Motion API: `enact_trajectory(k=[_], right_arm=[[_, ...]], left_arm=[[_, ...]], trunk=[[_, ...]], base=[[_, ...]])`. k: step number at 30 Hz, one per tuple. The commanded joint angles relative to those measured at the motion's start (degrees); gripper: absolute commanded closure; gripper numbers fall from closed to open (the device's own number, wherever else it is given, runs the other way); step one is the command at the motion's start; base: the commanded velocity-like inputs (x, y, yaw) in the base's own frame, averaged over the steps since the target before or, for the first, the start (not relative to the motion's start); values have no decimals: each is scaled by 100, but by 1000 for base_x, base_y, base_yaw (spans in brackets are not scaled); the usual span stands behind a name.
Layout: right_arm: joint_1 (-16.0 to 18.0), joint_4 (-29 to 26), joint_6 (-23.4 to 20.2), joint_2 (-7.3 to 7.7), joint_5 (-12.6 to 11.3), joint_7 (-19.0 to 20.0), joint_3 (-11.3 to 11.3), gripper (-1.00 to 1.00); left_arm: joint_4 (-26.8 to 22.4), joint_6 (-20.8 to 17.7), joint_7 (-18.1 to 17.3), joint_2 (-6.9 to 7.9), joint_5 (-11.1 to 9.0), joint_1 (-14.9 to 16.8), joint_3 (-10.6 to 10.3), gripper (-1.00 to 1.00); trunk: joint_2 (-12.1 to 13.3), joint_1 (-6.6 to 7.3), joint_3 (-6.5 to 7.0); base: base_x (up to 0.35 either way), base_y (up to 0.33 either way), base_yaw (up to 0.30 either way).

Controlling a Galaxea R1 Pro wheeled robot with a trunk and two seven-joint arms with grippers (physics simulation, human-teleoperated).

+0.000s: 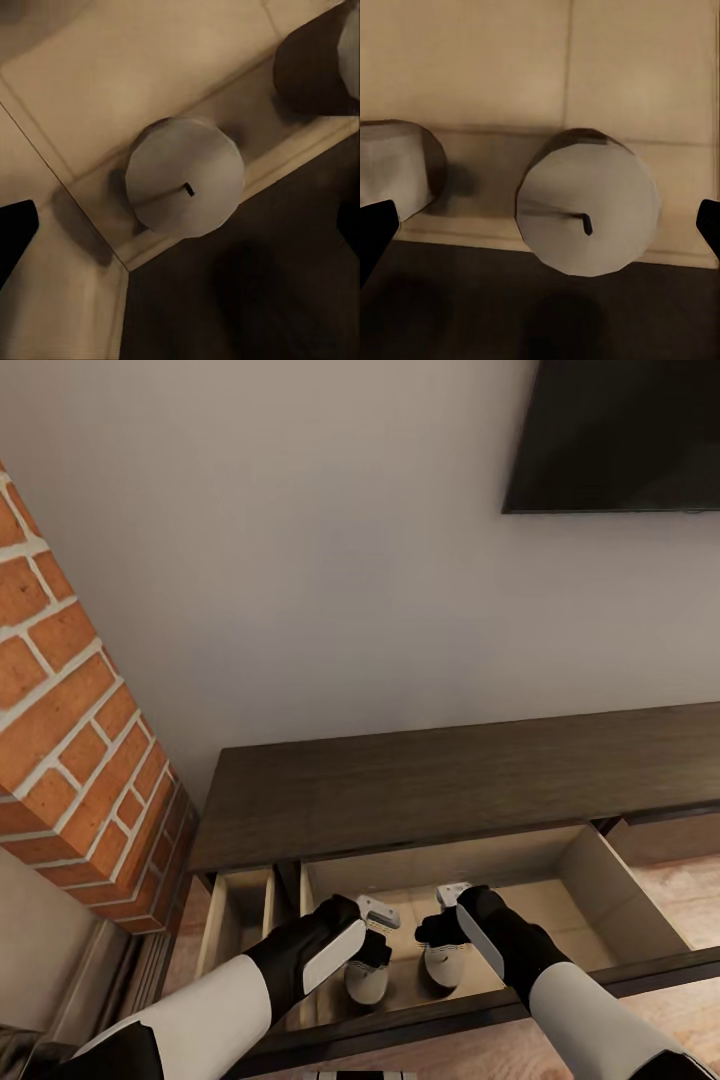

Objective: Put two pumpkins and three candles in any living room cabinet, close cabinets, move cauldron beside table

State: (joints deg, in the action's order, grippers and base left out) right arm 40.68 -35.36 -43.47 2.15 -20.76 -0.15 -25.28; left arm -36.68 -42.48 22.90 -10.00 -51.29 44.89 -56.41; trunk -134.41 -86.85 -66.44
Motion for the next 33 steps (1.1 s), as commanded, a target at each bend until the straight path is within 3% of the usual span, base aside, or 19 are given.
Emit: enact_trajectory(k=[1,3,5,8,10,14,17,21,33], right_arm=[[-12,-269,-22,39,-7,-10,-13,-100],[-43,-613,-21,111,-7,-17,8,-100],[-108,-1396,-44,437,-18,-24,23,-100],[-398,-2454,-66,838,-31,-28,37,-100],[-688,-3027,-74,980,-32,-34,46,-100],[-1112,-3710,-85,1108,-26,-54,115,-100],[-1207,-3863,-94,1136,-26,-60,288,-100],[-1259,-3953,-96,1175,-25,-64,432,-100],[-1282,-4027,-92,1200,-24,-64,471,-100]], left_arm=[[-301,-21,88,0,-53,6,-1,-100],[-682,-41,197,25,-48,1,36,-100],[-1370,-66,737,50,-75,-37,208,-100],[-1960,-73,1396,72,-104,-138,462,-100],[-2179,-78,1579,79,-104,-212,582,-100],[-2405,-88,1802,81,-115,-278,675,-100],[-2517,-91,1967,85,-120,-328,699,-100],[-2827,-103,2114,150,-98,-529,730,-100],[-3010,-103,2156,251,-91,-664,745,-100]], trunk=[[-2,1,-5],[-2,1,-5],[-2,1,-5],[-2,1,-5],[-2,1,-5],[-2,1,-5],[-2,1,-5],[-2,1,-5],[-2,1,-5]], base=[[0,0,0],[0,0,0],[0,0,0],[0,0,0],[0,0,0],[0,0,0],[0,0,0],[0,0,0],[0,0,0]])
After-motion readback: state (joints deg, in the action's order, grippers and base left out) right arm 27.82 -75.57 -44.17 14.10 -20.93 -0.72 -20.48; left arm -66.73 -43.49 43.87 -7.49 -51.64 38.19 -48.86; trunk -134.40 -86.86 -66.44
